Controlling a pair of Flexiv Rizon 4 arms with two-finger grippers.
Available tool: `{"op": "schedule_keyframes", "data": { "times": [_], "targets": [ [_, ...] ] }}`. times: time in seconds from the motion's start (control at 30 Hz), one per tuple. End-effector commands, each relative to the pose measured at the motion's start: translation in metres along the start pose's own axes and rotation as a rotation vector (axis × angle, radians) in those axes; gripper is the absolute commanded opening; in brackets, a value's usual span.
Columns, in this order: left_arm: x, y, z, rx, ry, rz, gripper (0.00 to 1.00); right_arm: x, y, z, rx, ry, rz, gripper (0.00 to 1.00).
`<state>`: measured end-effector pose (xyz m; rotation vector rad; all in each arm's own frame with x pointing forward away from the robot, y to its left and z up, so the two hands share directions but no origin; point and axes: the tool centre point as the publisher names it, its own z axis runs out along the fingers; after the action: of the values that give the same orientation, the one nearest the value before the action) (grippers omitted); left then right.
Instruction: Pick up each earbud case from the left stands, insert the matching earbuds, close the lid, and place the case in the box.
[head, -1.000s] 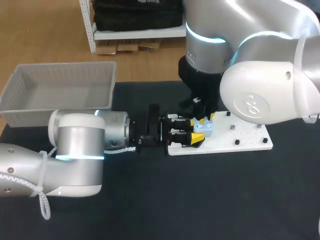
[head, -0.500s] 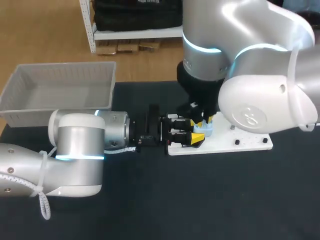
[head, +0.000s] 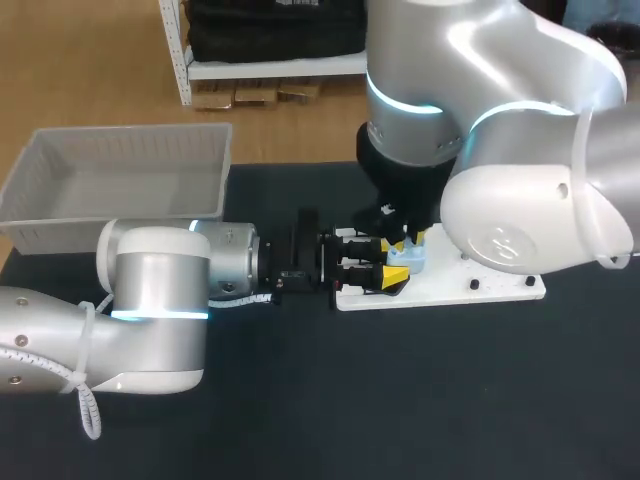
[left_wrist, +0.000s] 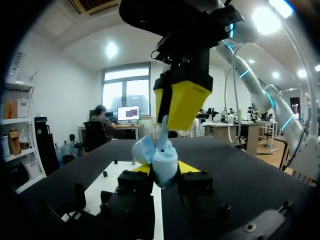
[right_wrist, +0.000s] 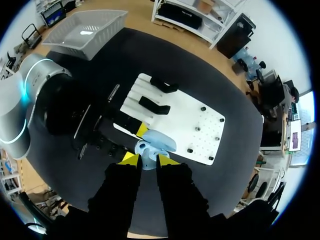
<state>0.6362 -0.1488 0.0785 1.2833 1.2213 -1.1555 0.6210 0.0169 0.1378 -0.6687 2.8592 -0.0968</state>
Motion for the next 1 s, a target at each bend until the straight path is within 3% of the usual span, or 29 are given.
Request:
{"op": "schedule_keyframes", "data": {
  "times": [0.03, 1.0],
  "targets": [
    [-0.0003, -0.0019, -0.0001, -0.007, 0.001, 0.001, 0.0, -0.0009, -0.0006, 0.0022, 0.003, -0.005, 0.002, 0.0],
    [-0.0003, -0.0019, -0.0001, -0.007, 0.001, 0.001, 0.0, 0.0001, -0.0005, -0.0012, 0.012, 0.002, -0.007, 0.0]
  ]
}}
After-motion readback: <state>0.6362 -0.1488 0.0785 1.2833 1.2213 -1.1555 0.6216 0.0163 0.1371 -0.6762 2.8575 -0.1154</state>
